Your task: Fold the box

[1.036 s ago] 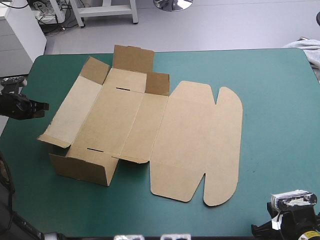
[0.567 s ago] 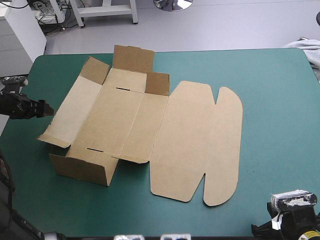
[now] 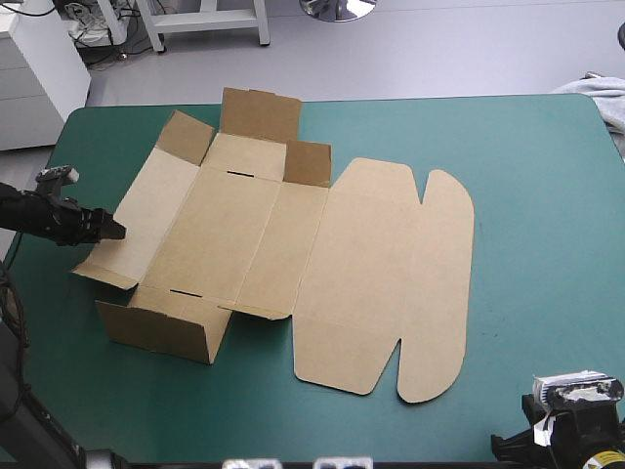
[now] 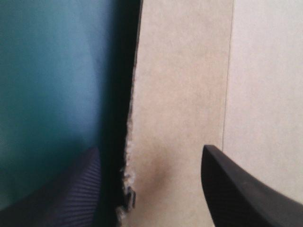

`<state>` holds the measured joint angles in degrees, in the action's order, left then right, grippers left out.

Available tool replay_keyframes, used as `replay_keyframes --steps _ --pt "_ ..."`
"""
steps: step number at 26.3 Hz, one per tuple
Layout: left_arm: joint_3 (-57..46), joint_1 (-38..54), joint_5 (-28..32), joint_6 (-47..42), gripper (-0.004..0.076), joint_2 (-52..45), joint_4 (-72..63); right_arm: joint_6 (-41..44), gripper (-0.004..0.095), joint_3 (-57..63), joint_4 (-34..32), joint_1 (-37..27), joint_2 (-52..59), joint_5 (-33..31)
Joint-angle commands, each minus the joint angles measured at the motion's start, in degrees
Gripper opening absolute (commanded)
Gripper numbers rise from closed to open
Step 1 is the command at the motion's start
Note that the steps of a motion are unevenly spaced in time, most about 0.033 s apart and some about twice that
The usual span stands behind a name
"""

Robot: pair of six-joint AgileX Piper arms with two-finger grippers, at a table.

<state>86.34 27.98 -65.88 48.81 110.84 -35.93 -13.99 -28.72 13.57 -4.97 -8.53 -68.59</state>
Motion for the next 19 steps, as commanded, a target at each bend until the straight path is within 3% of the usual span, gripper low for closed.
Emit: replay_keyframes --steps 1,11,19 --pt "1.8 -1.1 -2.8 1.4 0.0437 -2.8 -3.4 -0.1 -0.0019 -1.2 0.1 0.2 -0.9 3.3" --pt "1.8 -7.2 -8.1 1.4 0.0437 -2.7 -3.4 -0.3 -0.0019 -1.2 0.1 0.2 -0.9 3.4" --pt "3.2 -9.4 -8.3 1.1 0.0424 -2.7 -2.2 -0.3 -0.0019 -1.2 0.1 0.2 -0.9 3.4"
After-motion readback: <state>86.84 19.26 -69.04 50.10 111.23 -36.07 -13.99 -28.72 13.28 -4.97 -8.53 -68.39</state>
